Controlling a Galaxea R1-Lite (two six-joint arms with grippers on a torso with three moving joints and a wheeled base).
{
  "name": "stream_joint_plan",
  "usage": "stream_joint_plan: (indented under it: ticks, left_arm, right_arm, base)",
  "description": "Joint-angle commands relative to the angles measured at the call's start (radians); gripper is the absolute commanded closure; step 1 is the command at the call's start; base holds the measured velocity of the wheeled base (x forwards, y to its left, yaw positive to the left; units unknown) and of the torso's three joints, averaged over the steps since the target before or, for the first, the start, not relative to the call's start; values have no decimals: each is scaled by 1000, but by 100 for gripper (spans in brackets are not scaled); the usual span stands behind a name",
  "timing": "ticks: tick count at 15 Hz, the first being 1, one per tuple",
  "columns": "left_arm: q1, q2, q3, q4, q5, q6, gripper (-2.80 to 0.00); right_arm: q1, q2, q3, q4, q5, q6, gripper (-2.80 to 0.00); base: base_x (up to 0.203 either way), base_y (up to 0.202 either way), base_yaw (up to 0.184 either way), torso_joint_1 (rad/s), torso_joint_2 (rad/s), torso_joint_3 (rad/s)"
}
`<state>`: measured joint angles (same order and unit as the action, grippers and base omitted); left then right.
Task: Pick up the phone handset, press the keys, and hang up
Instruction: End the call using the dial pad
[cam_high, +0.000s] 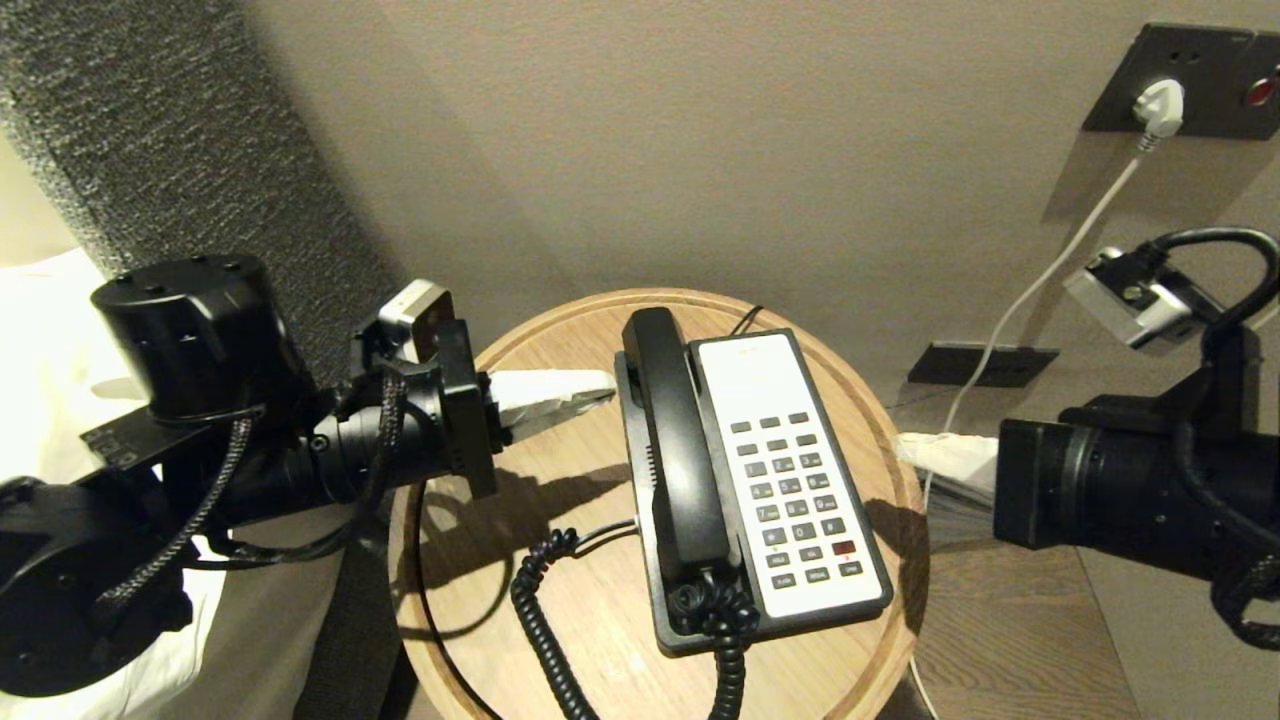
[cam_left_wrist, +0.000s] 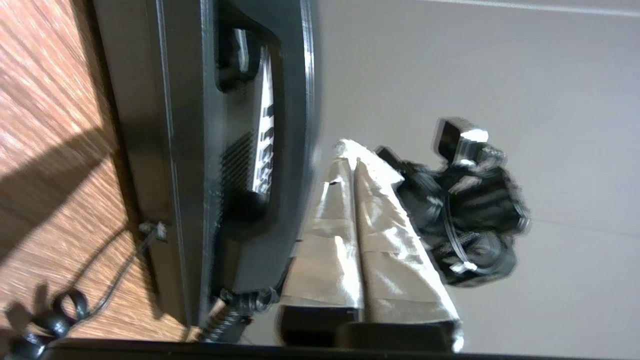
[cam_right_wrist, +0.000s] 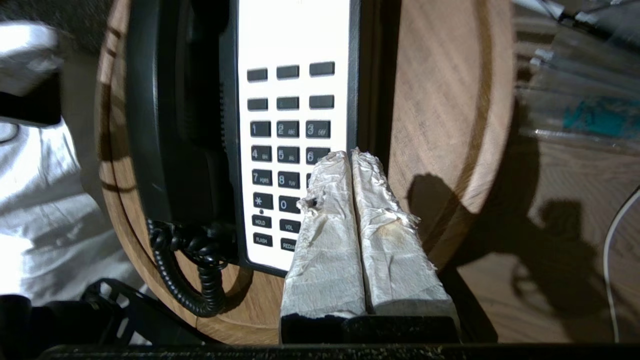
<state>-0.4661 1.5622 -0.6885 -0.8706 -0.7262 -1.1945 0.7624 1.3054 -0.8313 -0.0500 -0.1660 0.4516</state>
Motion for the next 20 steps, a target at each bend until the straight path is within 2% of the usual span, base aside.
stream_joint_plan:
  ticks: [1, 4, 9, 20]
  left_arm:
    - [7, -31, 10, -4, -4, -8, 0]
    - [9, -34, 9, 10, -4, -8, 0]
    - [9, -30, 6, 16, -4, -8, 0]
    - [9, -19, 0, 15, -4, -8, 0]
  right_arm:
    - [18, 50, 1, -1, -3, 1, 0]
    - [31, 43, 8, 15, -3, 1, 0]
    - [101, 13, 70, 28, -4, 8, 0]
    - [115, 25, 91, 24, -3, 7, 0]
  base:
    - [0, 0, 0, 0, 0, 0]
    - [0, 0, 0, 0, 0, 0]
    - [0, 0, 0, 0, 0, 0]
    - [0, 0, 0, 0, 0, 0]
